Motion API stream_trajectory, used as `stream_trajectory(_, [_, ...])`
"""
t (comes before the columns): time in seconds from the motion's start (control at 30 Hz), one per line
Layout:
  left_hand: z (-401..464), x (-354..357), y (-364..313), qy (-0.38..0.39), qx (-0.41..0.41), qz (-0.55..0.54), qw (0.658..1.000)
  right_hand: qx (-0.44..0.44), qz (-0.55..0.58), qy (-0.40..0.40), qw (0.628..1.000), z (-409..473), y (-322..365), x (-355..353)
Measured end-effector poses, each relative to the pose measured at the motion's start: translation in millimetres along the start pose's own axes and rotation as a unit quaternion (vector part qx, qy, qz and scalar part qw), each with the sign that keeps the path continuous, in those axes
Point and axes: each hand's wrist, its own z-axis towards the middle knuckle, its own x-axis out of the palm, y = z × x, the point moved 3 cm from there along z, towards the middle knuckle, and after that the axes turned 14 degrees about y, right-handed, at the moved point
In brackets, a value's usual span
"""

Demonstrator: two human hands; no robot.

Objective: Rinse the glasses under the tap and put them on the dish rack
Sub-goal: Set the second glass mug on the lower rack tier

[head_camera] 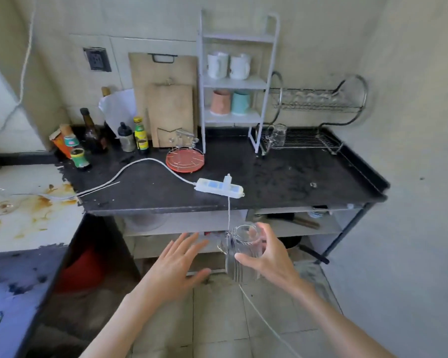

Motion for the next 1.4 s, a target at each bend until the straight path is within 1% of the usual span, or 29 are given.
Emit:
stream_trajectory(0.07, [30.4,3.7,-33.2,0.008,0.034,0.003,0.999,0.013,-0.002,-0.029,0.999,-10.4,-19.3,-35.4])
stream_trajectory(0.2, [94.2,11.4,-79.5,0.038,0.091,0.022,0.995,0.044,0.037,-0.077,0.995,-15.8,-55.1,-96.1])
stream_trajectory(0.37, [183.5,-1.1,-110.9,0.036,0.115,0.034,0.992,0.075,0.048,-0.128,0.988,19.2,-94.6,-157.8])
stream_trajectory(0.5, [271.8,-23.4,-116.8,0.036,0.118,0.042,0.992,0.078,0.03,-0.143,0.986,74.0,-114.0,-210.6])
stream_trajectory(0.7, [386.4,-63.8,-115.4,0.034,0.078,0.052,0.995,0.095,0.032,-0.154,0.983,173.8,-126.6,-296.0])
stream_trajectory(0.87, [456.0,-76.9,-114.4,0.076,0.052,0.061,0.994,0.097,0.074,-0.155,0.98,246.9,-151.1,-347.7])
stream_trajectory(0.97, [502.1,-87.0,-111.0,0.079,0.023,0.046,0.996,0.092,0.078,-0.153,0.981,296.1,-166.0,-375.5])
stream_trajectory(1.2, [594.6,-93.5,-110.1,0.086,-0.071,0.001,0.994,0.081,0.095,-0.135,0.983,423.0,-209.0,-434.7])
stream_trajectory(1.4, [655.7,-95.3,-99.3,0.084,-0.142,-0.007,0.986,0.068,0.046,-0.098,0.992,514.3,-234.1,-457.8])
